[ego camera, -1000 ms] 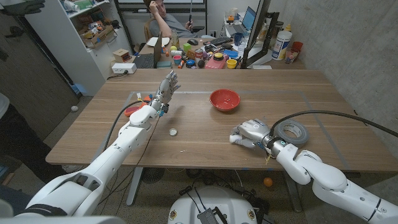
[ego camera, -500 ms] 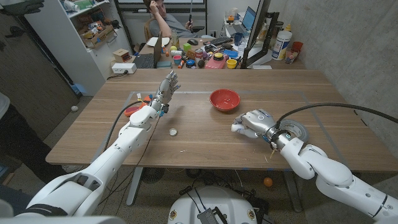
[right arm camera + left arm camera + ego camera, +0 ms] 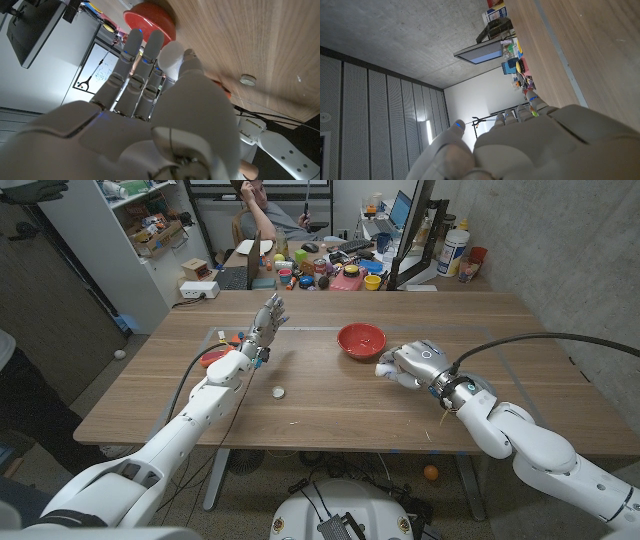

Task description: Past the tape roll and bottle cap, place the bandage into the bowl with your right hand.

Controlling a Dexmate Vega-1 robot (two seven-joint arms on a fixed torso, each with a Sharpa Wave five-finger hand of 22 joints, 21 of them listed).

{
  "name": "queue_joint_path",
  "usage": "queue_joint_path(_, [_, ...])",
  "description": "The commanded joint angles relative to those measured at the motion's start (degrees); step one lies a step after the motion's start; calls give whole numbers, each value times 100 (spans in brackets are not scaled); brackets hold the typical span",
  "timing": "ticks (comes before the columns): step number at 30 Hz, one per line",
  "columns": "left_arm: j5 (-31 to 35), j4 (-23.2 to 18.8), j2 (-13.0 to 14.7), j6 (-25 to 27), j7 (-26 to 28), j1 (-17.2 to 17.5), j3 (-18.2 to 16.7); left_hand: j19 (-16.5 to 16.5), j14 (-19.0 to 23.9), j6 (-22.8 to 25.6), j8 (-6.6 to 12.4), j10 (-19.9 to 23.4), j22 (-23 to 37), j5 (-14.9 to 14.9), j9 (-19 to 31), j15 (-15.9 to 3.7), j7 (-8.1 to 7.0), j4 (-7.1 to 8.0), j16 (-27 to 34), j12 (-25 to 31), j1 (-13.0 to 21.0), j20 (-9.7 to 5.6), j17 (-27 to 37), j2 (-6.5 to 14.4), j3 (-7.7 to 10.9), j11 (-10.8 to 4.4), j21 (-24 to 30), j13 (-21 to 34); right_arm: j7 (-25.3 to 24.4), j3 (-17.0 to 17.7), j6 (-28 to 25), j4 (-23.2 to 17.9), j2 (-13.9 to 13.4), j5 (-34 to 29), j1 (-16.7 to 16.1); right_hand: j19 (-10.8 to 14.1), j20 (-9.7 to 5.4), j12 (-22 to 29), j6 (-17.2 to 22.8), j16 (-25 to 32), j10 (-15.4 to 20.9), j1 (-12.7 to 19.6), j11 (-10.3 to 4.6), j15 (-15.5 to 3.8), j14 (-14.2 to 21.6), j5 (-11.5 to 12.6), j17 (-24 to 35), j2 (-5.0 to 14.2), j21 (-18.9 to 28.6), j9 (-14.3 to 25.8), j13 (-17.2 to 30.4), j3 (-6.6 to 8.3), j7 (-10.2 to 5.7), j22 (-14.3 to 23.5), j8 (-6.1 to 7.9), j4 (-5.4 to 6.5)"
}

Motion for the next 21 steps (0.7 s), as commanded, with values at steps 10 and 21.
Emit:
queue_joint_path(10, [-94, -239, 124, -90, 7, 205, -85, 13, -46, -136, 23, -81, 32, 33, 30, -178, 17, 13, 21, 24, -32, -261, 17, 622, -31, -1, -22, 8, 202, 111, 211, -100, 60, -45, 576, -68, -725, 28, 120, -45, 86, -3, 11, -335, 92, 38, 46, 74, 145, 17, 36, -109, 11, 11, 16, 2])
queue_joint_path(21, [-123, -343, 167, -111, 5, 268, -77, 18, -43, -138, 21, -78, 32, 38, 30, -178, 8, 13, 21, 25, -31, -262, 17, 623, -39, -2, -31, 7, 361, 27, 391, -86, 122, -101, 905, -92, -726, 30, 153, -69, 103, 0, 0, -333, 115, 43, 66, 84, 229, 18, 60, -163, 22, 4, 14, 17])
